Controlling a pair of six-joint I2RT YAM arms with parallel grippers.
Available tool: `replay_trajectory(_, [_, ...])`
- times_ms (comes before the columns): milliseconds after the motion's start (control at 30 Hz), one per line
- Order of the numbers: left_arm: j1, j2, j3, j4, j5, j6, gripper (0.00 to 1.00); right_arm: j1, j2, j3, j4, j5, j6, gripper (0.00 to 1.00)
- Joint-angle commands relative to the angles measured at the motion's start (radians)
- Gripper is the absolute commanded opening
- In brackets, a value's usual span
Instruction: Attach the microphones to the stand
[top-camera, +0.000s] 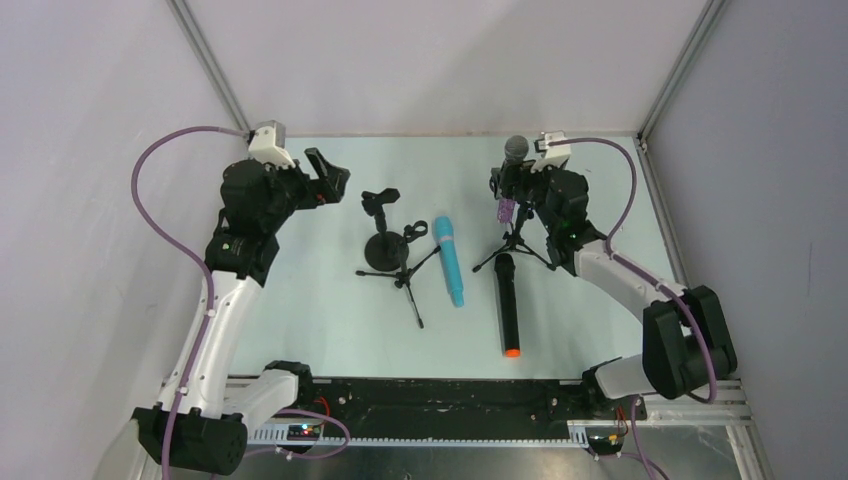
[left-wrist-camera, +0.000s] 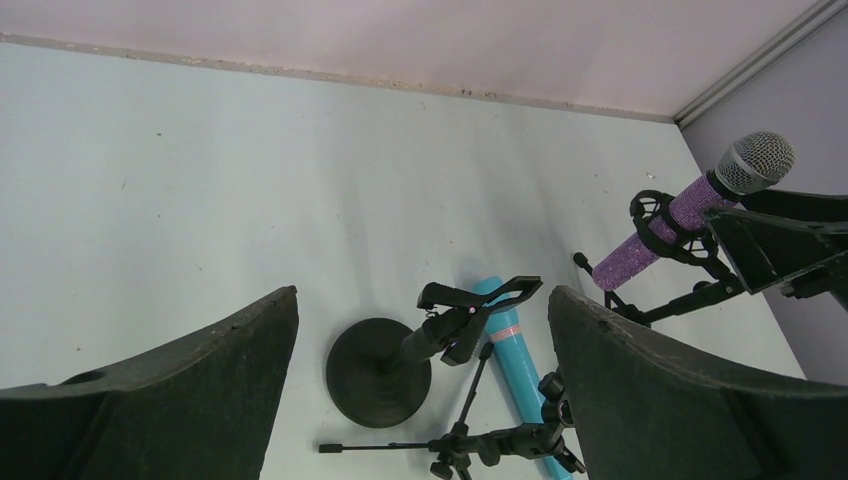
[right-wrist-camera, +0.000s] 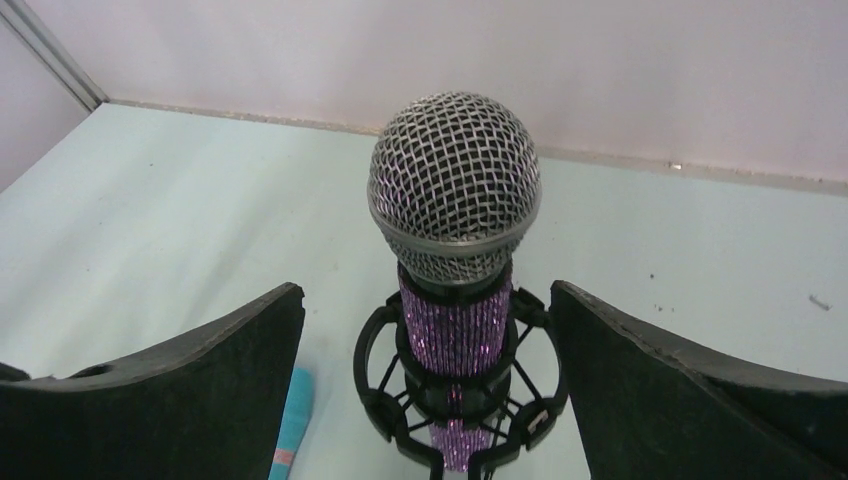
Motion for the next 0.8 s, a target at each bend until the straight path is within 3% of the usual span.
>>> replay_trajectory(0, [-0.005,-0.010,0.018,0.031,0.019,-0.009,0.98,-0.003,-0.095,0.018,-0.147,0.050,0.083,0.99])
replay_trajectory(167, [-0.003,0.003,0.021,0.030,0.015,-0.006,0.98,-0.002,-0.205,0.018,-0.348,0.008,0.187,1.00])
replay_trajectory(367, [-0.003,0.040,0.072,0.031,0.033,-0.015,0.98,0.001,-0.307,0.018,-0.486,0.001,0.179,0.99])
replay_trajectory(533, [-0.003,0.115,0.196,0.030,0.046,-0.056,0.98,-0.011,-0.370,0.018,-0.586,-0.031,0.257,0.99])
replay_trajectory(767, [-0.002,0.262,0.390,0.031,0.037,-0.123,0.98,-0.024,-0.379,0.014,-0.615,-0.136,0.201,0.99])
